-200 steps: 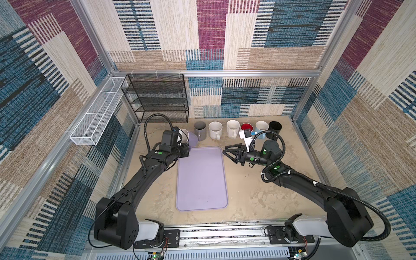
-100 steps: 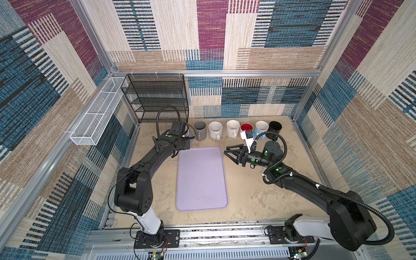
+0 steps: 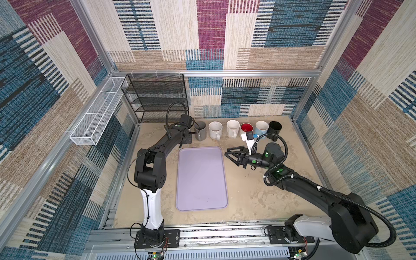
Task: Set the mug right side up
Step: 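Lower the lavender mug upright beside the grey mug with the left gripper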
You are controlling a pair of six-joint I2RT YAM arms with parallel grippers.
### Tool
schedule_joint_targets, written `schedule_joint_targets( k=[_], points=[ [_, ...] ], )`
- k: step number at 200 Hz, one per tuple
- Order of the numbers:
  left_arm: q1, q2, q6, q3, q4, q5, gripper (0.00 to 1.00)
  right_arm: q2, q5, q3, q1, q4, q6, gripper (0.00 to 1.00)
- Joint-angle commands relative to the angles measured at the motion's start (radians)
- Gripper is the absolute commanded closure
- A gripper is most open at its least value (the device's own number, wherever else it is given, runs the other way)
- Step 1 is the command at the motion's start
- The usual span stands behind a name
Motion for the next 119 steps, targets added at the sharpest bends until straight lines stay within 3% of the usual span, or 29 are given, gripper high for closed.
schedule_joint_targets(
  k=[1, 119],
  points=[
    [0.000, 0.034, 0.023, 0.046, -0.011, -0.045, 1.00, -0.006, 0.009, -0.004, 0.000, -0.005, -0.001, 0.48],
    [-0.001, 0.129, 0.069, 0.178, -0.097, -0.063, 1.00, -0.019, 0.016, -0.021, 0.000, -0.001, 0.002, 0.48]
  ],
)
